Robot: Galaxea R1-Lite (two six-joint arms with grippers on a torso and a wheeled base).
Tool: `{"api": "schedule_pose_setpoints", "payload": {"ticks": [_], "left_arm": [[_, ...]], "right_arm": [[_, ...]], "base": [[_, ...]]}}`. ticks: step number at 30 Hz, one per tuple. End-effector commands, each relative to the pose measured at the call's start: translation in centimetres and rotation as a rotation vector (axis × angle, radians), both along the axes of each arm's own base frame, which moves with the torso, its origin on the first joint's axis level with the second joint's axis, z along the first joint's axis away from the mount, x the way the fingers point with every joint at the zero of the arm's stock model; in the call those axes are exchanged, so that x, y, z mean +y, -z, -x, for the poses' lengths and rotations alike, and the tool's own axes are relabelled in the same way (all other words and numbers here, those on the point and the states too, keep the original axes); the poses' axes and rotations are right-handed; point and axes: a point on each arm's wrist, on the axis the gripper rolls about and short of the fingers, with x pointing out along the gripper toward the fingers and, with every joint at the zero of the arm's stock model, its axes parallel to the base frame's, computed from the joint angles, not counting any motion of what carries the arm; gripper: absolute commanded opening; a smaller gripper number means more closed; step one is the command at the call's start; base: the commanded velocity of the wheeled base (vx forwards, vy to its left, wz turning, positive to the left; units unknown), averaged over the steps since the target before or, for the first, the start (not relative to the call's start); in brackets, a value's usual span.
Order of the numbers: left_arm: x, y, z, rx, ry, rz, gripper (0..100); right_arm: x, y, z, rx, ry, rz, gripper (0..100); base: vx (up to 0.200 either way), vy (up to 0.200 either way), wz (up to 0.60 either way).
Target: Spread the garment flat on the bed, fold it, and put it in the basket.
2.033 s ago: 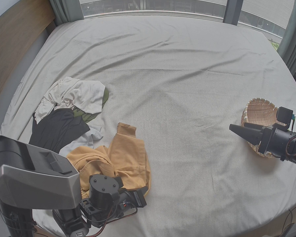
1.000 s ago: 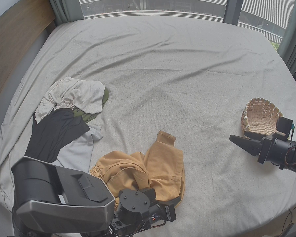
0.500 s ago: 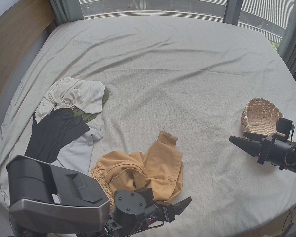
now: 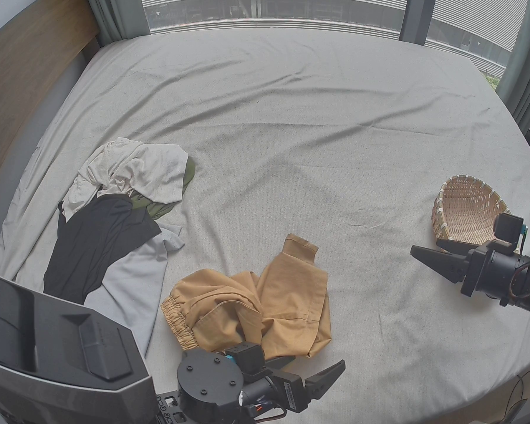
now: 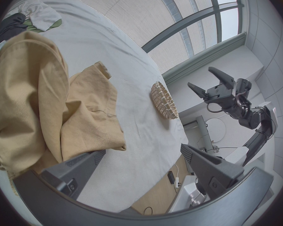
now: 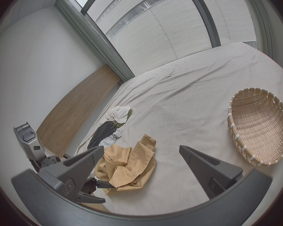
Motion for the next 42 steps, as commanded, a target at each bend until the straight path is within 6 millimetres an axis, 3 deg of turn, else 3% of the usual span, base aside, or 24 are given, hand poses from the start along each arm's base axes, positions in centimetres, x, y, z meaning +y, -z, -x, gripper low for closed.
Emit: {"api": "schedule_pose_setpoints", "payload": {"ticks": [1, 9, 21, 35, 42], "left_arm": [[0.9, -2.7, 0.7, -0.041, 0.004, 0.067, 100], [2.6, -5.7, 2.1, -0.088, -0.004, 0.137, 100], [5.5, -7.1, 3.4, -0.110, -0.068, 0.150, 100], [9.9, -6.7, 3.2, -0.095, -0.212, 0.100, 100], [12.5, -5.2, 1.2, -0.011, -0.372, -0.009, 100]], "right_arm": [[-0.1, 0.3, 0.2, 0.009, 0.000, 0.003, 100], [-0.1, 0.6, 0.3, -0.016, -0.001, -0.006, 100], [-0.2, 0.9, 0.4, -0.010, 0.000, -0.004, 100], [-0.2, 1.4, 0.5, 0.006, -0.001, 0.002, 100], [-0.3, 1.5, 0.5, 0.010, 0.003, 0.003, 100]], "base": [[0.000, 0.000, 0.00], [0.000, 0.000, 0.00], [0.000, 0.000, 0.00], [0.000, 0.000, 0.00], [0.000, 0.000, 0.00]]}}
